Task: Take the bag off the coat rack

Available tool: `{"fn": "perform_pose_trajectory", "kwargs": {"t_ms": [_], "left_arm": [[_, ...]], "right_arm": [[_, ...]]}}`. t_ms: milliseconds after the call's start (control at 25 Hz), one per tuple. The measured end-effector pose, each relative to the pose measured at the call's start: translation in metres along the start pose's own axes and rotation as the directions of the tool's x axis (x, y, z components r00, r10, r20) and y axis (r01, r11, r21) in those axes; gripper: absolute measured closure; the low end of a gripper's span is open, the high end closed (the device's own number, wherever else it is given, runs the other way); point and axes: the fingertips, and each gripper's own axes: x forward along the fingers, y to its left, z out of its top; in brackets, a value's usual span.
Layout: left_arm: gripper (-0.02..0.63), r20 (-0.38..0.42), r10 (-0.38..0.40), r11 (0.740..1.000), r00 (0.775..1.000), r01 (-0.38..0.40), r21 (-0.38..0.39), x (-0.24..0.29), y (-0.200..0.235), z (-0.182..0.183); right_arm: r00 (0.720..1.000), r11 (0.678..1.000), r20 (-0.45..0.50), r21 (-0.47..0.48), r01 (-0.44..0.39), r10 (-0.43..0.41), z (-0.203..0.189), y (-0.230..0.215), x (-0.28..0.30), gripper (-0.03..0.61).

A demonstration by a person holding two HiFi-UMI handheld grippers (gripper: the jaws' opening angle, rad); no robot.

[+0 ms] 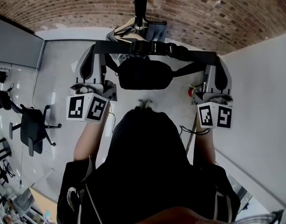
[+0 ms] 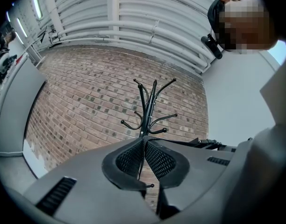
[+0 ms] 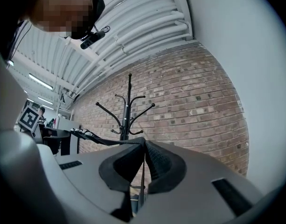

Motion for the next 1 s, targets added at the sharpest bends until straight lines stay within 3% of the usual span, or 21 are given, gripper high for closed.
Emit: {"fn": "perform_pose_trajectory", "kwargs": {"t_ms": [1000], "left_arm": [[0.589, -0.004, -0.016, 1.0, 1.0, 0.016, 0.003, 0.015, -0.021, -0.012]], "right_arm": [[0.999, 0.998, 0.019, -0.05, 0.037, -0.036, -0.002, -0.028, -0.005, 0.555]]}}
